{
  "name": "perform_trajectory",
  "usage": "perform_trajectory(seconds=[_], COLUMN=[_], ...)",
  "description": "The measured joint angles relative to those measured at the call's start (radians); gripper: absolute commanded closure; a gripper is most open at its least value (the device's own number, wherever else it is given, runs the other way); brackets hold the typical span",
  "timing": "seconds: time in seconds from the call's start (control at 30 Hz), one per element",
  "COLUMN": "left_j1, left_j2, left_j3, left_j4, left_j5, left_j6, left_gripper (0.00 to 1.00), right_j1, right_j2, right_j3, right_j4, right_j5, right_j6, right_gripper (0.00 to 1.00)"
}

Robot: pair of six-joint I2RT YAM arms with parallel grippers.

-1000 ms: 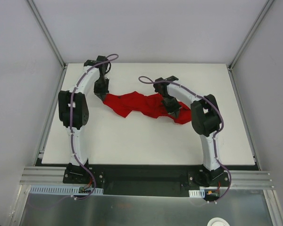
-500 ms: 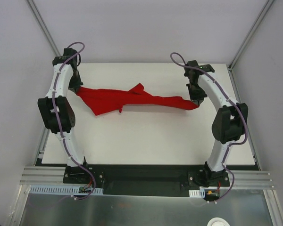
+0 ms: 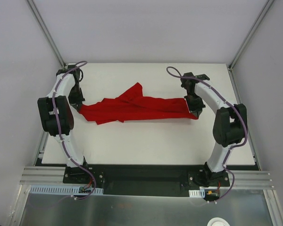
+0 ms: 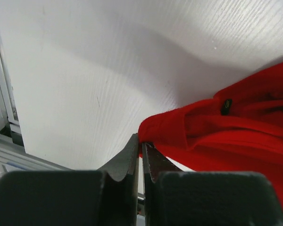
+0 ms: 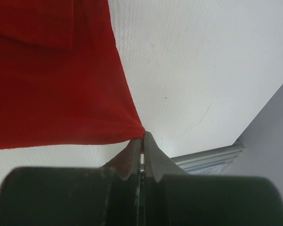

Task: Fold and stack the t-shirts
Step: Flatten out the tshirt

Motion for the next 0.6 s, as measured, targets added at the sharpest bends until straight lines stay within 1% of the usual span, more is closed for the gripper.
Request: perform_trajectory(seconds=[0.1, 0.23, 0.4, 0.53, 0.6], left_j1=[-0.002, -0.018, -0.055, -0.082, -0.118], left_j2=[0.000, -0.041, -0.212, -0.365, -0.447], left_j3=[0.018, 0.072, 0.114, 0.109, 0.073], left_j4=[-0.006, 0.027, 0.069, 0.075, 0.081], left_j5=[-0.012, -0.051, -0.107, -0.142, -0.187], left_j6=[-0.003, -0.012, -0.026, -0.053, -0.084], left_gripper=[1.00, 1.00, 1.00, 1.00, 1.00], right_j1=[0.004, 0.007, 0.014, 0.022, 0.027], right_j2=[-0.001, -0.011, -0.112, -0.225, -0.286], right_j3=[0.011, 0.106, 0.267, 0.397, 0.440], right_j4=[-0.002, -0.007, -0.011, -0.021, -0.027], right_j5=[0.012, 0.040, 0.090, 0.122, 0.127], right_j6=[0.000, 0.000, -0.002, -0.002, 0.001], right_gripper=[0.99, 0.99, 0.99, 0.99, 0.99])
